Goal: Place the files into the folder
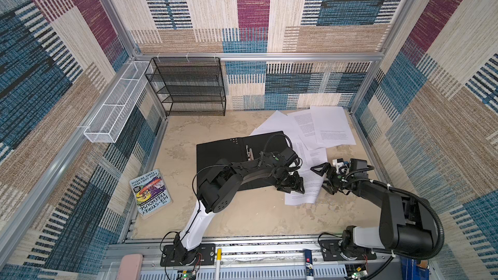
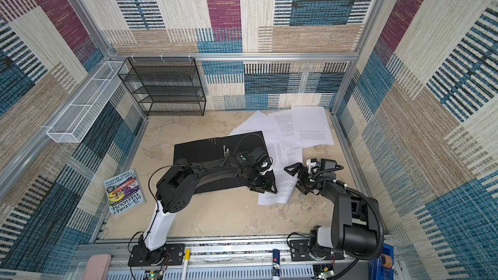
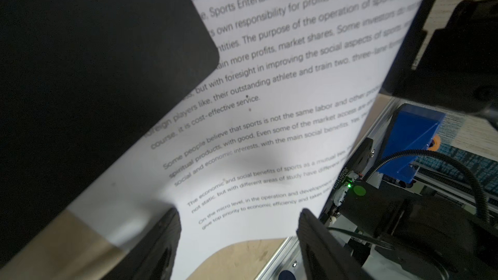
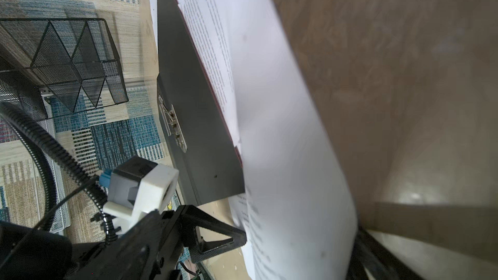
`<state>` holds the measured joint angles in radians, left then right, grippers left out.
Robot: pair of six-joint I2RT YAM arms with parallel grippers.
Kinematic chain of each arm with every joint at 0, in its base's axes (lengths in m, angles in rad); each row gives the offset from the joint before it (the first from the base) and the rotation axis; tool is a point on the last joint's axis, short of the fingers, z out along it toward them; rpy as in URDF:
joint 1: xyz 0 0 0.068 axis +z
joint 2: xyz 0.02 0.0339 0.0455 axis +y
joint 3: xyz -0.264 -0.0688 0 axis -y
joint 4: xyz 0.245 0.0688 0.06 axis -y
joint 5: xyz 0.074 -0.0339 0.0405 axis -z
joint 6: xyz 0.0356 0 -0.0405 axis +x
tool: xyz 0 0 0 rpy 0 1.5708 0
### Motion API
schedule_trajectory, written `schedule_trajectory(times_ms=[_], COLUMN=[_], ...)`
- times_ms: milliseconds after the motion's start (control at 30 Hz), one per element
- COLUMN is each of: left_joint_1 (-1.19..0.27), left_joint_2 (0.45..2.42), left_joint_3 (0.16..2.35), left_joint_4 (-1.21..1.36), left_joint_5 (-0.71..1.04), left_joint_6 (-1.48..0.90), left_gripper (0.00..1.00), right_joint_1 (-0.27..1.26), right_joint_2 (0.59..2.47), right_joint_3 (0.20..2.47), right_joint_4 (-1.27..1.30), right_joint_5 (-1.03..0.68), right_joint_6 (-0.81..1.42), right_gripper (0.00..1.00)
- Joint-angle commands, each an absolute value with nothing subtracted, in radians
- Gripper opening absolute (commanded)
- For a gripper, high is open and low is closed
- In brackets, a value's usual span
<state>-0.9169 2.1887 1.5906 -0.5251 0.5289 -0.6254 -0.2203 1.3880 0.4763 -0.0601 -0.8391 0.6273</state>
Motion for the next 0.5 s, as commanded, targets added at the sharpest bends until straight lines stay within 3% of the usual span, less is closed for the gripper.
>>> schedule_trajectory(times_ms=[0, 233, 467], left_joint_1=[-0.910, -0.904, -0.896], left_joint_2=[2.208, 2.204, 2.209], left_joint_3=[1.566, 1.554, 1.559], left_joint_4=[-0.684, -0.685, -0.681], left_joint_5=[0.356, 0.358, 0.360], left_joint_6=[-0.608, -0.605, -0.608], left_gripper=[0.72, 0.72, 0.72], right_joint_1=[-0.221, -0.220, -0.221], right_joint_2=[1.428, 1.476, 1.369], right_joint_3=[0.530, 0.598, 0.538], right_joint_4=[-0.011, 0.019, -0.094], right_joint_5=[-0.809, -0.826, -0.799], right_joint_6=[0.590, 0.577, 0.571], right_gripper=[1.00, 1.00, 1.00])
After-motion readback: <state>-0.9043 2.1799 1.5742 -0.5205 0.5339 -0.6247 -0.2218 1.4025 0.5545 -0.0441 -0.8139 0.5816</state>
